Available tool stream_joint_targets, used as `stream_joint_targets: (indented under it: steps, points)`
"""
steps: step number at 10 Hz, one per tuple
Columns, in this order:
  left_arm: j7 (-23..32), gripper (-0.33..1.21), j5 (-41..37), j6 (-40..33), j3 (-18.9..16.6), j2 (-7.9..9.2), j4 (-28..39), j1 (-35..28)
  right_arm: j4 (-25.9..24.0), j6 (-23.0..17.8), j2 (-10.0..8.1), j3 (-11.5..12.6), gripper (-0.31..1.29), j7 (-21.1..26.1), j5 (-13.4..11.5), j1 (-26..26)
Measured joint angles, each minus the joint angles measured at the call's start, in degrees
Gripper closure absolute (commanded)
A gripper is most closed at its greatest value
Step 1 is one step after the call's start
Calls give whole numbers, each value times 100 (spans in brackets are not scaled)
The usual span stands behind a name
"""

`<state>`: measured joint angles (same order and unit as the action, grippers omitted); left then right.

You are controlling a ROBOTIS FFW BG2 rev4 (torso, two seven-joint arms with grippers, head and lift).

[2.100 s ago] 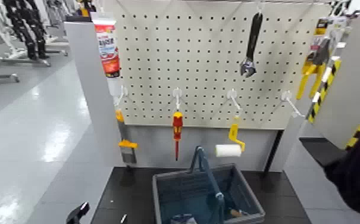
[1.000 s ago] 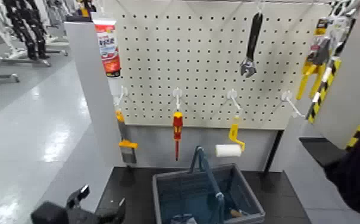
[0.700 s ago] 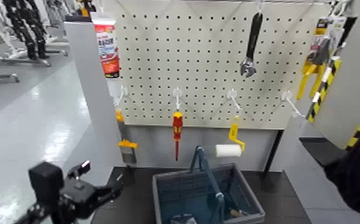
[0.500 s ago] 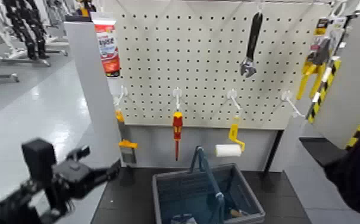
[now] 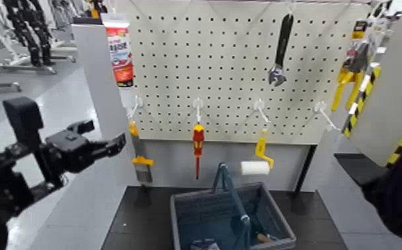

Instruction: Put the red glue tube into the crate.

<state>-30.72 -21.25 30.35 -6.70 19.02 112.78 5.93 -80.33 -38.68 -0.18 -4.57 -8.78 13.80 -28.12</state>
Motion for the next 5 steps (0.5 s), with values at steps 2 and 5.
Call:
stream_joint_targets:
  steps: [2,5]
  points:
    - [-328,14,-170,153,-40,79,-251,506,0,-20,0,-9,2,-18,0,8]
    - [-779,15,-174,251,-75,163,-554,1166,9,-32,0,-18,2,-44,0,21]
